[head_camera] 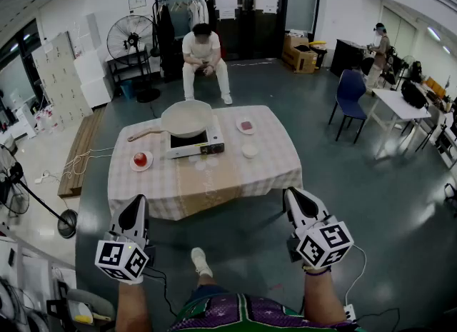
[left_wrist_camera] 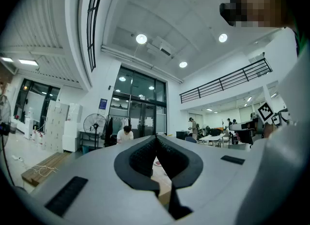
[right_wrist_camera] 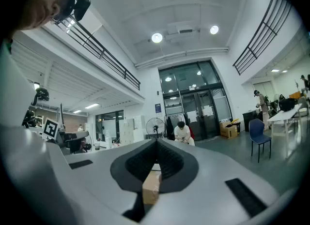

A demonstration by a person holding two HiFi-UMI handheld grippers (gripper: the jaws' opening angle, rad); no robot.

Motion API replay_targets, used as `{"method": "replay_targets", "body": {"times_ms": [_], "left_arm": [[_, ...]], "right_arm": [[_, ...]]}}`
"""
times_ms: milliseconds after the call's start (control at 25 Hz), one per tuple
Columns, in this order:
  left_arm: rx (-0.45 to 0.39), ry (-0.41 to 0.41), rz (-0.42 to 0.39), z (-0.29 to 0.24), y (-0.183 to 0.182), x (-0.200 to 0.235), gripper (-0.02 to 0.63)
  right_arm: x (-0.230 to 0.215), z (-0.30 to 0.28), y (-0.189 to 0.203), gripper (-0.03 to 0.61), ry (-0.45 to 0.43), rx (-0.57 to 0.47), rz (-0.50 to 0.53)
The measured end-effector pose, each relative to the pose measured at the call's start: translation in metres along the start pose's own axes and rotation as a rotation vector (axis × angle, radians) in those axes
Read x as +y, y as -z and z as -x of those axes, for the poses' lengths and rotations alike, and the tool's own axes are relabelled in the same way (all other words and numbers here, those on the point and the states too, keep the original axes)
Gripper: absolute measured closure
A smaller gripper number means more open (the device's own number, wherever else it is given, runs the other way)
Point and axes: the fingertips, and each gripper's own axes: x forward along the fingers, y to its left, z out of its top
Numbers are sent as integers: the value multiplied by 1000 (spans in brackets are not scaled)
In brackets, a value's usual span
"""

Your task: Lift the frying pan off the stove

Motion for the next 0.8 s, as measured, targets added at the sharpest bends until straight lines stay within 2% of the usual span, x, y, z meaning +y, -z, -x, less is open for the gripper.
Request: {"method": "replay_targets", "body": {"times_ms": [360,800], "left_arm": [[47,22,-86,5,8,-11,592],[66,37,-110,-3,14,-11,592]], "right_arm": [[2,5,6,572,3,20,3],[3,-11,13,571,-34,11,-40]]}}
